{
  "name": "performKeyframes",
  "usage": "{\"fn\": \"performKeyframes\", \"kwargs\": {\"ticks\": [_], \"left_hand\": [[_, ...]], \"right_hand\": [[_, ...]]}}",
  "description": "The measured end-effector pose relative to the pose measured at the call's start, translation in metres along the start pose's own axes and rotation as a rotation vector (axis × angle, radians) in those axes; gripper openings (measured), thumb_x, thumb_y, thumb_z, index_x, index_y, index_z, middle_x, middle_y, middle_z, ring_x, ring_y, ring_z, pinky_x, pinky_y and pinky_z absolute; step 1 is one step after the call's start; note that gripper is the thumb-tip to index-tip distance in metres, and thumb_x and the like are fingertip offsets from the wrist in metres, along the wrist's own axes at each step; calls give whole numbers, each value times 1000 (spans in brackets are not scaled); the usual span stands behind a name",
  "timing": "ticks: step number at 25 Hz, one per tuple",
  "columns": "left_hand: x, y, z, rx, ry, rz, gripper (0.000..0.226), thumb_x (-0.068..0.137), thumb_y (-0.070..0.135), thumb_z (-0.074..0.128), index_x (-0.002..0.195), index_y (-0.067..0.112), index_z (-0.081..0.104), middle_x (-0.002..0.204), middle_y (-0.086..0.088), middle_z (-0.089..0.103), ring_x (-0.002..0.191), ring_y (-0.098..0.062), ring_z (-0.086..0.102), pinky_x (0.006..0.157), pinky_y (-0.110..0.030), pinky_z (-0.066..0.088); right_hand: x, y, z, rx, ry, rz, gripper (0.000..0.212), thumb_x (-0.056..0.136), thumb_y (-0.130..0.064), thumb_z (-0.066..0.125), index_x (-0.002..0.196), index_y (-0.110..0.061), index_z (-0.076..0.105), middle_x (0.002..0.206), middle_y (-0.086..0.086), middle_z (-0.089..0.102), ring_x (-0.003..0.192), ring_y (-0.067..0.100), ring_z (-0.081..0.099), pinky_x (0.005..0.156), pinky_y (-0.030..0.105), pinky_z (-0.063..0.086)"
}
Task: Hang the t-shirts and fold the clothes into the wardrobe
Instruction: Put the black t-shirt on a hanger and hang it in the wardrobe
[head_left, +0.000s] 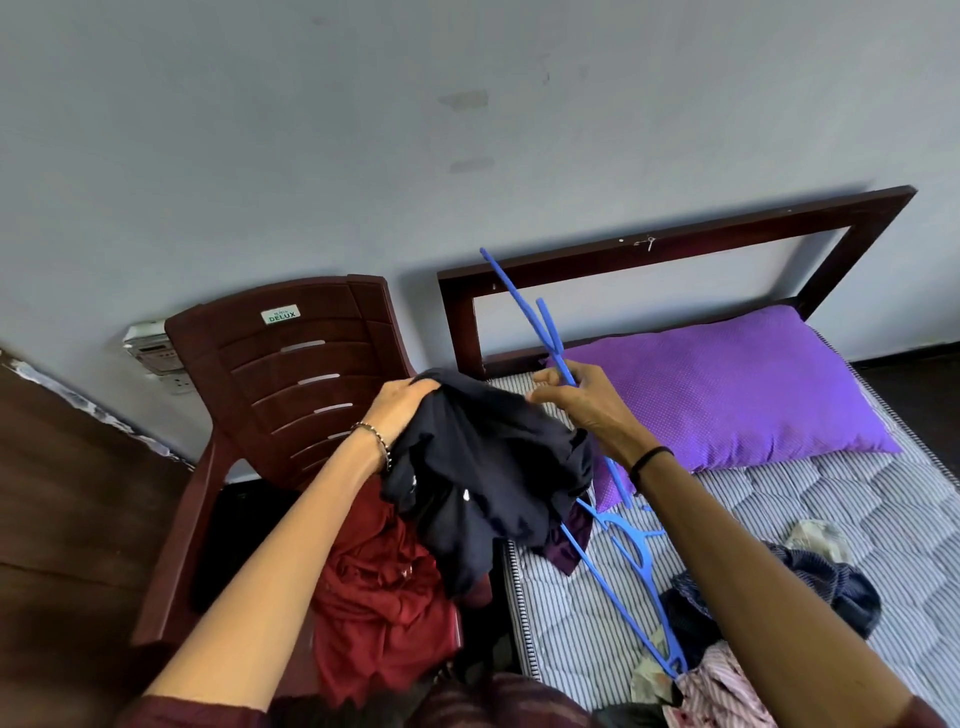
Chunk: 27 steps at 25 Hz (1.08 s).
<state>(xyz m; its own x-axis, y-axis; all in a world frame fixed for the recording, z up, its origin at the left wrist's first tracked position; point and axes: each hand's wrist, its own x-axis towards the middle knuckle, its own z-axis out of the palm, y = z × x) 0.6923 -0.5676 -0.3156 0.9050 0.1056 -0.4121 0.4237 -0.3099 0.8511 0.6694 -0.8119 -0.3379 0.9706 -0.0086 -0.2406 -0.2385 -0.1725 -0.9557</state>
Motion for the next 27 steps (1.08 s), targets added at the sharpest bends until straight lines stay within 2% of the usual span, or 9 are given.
{"fn": "performKeyframes", "kwargs": {"ticks": [4, 9, 12, 14, 17, 19, 22, 24, 27], "left_hand": [[-4, 14, 19, -117, -156, -84, 29, 93, 29, 63, 107, 5, 70, 88, -5, 71, 80, -17, 63, 72, -23, 50], [-19, 38, 21, -264, -328, -51, 23, 92, 22, 59, 77, 7, 68, 66, -5, 72, 63, -18, 65, 60, -21, 52], [-23, 46, 12, -359, -421, -77, 32, 88, 36, 64, 84, 5, 71, 79, -12, 71, 71, -25, 66, 72, -29, 54], [-25, 45, 10, -424, -394, -86, 41, 88, 48, 63, 80, 8, 73, 78, -11, 71, 70, -24, 67, 73, -31, 54], [-21, 26, 17, -530, -422, -52, 64, 78, 67, 60, 108, 11, 72, 103, -10, 74, 94, -22, 70, 87, -35, 53], [-19, 2, 22, -367, -459, -32, 84, 56, 82, 67, 114, 21, 69, 102, 2, 74, 92, -12, 70, 79, -29, 52], [-15, -34, 24, 84, -496, 85, 46, 65, 53, 85, 95, 20, 73, 87, 6, 73, 77, -3, 65, 72, -26, 41], [-14, -41, 24, 4, -408, 90, 12, 90, 28, 69, 84, 17, 70, 98, 3, 73, 85, 0, 64, 80, -25, 41], [-12, -38, 27, -157, -290, 64, 16, 96, 22, 59, 81, 22, 64, 117, 2, 71, 101, -4, 63, 90, -29, 42]], "right_hand": [[-12, -11, 19, -22, -143, 10, 21, 79, 3, 75, 93, -11, 68, 86, 1, 64, 43, -1, 43, 48, 12, 34], [-19, -9, 34, -36, -314, -63, 35, 76, 16, 70, 92, -5, 47, 60, -4, 45, 50, 5, 43, 54, 21, 42], [-22, -13, 36, 4, -256, -100, 16, 86, 8, 68, 85, -1, 55, 63, -8, 57, 57, 3, 55, 59, 18, 46], [-22, -18, 38, 66, -162, -65, 30, 94, 3, 59, 71, -12, 46, 51, -14, 45, 46, 0, 41, 49, 17, 33], [-18, -21, 38, 192, -72, -26, 16, 96, -17, 60, 83, -12, 50, 57, -2, 41, 49, 8, 38, 50, 24, 29], [-15, -23, 36, 245, -22, 1, 17, 100, -19, 57, 85, -12, 58, 54, -10, 53, 48, 4, 51, 49, 19, 38], [-15, -24, 27, 334, 78, 50, 21, 102, -20, 56, 83, -14, 60, 49, -12, 56, 46, 4, 53, 41, 16, 38], [-17, -21, 17, 397, 116, 113, 24, 102, -29, 59, 86, -12, 63, 52, -9, 60, 47, 8, 58, 41, 18, 41], [-20, -8, 5, 459, 83, 179, 27, 99, -44, 62, 105, -19, 73, 92, 0, 80, 87, 17, 77, 77, 33, 60]]}}
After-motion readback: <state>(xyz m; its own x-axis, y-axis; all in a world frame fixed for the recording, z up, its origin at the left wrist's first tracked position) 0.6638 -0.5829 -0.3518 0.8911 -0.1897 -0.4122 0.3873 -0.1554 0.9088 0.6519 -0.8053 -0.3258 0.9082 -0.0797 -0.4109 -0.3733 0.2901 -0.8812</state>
